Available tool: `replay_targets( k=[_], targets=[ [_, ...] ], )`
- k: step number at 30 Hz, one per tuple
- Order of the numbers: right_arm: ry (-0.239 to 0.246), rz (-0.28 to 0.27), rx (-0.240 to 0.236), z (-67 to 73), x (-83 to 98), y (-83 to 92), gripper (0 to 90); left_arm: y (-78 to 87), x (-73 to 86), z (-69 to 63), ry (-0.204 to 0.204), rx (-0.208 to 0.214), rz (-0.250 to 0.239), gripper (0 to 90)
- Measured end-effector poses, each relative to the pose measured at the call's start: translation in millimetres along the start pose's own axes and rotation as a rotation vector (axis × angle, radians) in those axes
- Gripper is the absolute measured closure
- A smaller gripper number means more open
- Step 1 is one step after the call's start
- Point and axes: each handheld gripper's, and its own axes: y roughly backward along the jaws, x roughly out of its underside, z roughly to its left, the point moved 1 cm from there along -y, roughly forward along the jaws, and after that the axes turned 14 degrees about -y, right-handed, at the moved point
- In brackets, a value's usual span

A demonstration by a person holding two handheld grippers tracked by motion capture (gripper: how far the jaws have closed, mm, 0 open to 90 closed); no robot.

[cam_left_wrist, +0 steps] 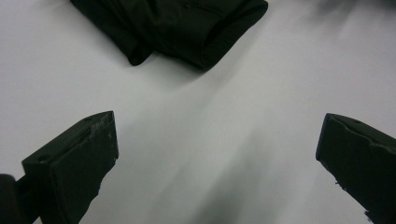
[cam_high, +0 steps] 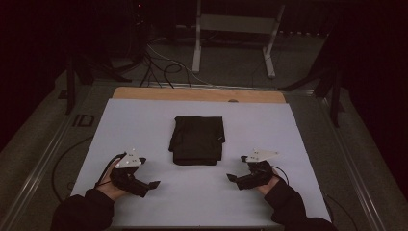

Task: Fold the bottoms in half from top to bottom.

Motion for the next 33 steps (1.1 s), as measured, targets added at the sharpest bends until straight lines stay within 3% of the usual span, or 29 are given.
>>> replay_targets(
  k=[11,19,25,30,33],
  targets=[
    [-0.005,-0.003,0.038,-5.1,18.9,25.2,9.1,18.5,16.2,-1.3,0.029,-0.033,0.024,0.1],
    [-0.045,-0.019,0.069,-14.0,30.8,42.2,9.1,29.2,27.4,0.0,0.039,-0.059,0.063,0.1],
    [-0.052,-0.018,0.087,-17.8,37.6,50.0,9.1,31.8,31.9,-0.5,0.054,-0.061,0.059,0.1],
    [-0.058,-0.022,0.092,-18.8,39.0,52.2,9.1,31.8,30.5,-3.0,0.043,-0.063,0.051,0.1],
    [-0.038,-0.019,0.098,-18.9,38.1,50.0,9.1,30.1,28.9,-4.5,0.043,-0.069,0.051,0.1]
  ],
)
